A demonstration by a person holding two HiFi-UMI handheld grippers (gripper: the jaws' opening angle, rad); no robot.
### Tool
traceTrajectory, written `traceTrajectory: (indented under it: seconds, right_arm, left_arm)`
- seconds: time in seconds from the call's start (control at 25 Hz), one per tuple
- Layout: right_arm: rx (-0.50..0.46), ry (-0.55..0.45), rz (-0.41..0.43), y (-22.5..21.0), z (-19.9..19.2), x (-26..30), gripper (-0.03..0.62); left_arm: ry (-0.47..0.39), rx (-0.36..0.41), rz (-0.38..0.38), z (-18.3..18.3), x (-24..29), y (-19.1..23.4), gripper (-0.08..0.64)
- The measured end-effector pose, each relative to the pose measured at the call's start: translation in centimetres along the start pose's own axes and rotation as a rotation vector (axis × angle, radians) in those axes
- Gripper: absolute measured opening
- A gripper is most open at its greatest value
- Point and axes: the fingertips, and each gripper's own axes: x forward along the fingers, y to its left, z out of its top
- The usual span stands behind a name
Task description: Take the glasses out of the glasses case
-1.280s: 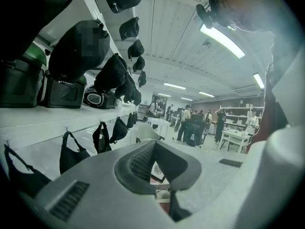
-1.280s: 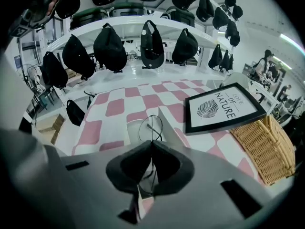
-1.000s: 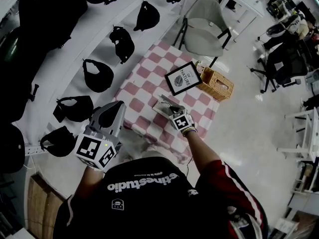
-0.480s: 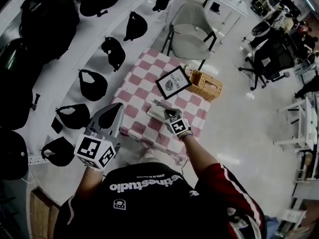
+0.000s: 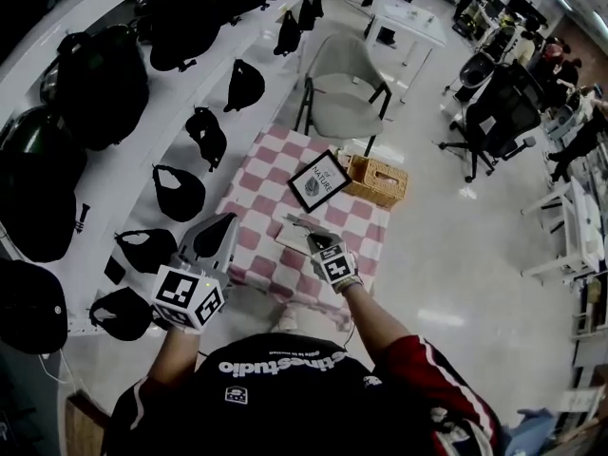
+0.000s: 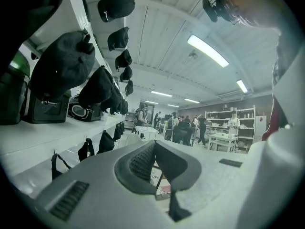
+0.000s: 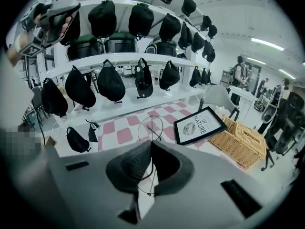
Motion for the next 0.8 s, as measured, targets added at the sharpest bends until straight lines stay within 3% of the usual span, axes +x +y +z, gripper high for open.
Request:
traceTrajectory:
  seconds: [0.32, 0.56, 0.8]
  right_arm:
    - [0.053, -0.126, -0.061, 1.7, 3.7, -4.4, 0.012]
    - [0.143, -0.229, -0.12, 1.9, 5.9, -10.0, 0.012]
    - [0.145, -0.29, -0.189, 2.1, 7.8, -15.5, 0.012]
  left_arm:
    - [-0.026, 0.019, -0.08, 1.0, 0.5, -1.0, 0.005]
    - [-0.034, 0.052, -0.153, 1.3, 1.1, -3.1, 0.005]
    - [-0.051, 0.044, -0.208, 1.5, 0.9, -4.5, 0.005]
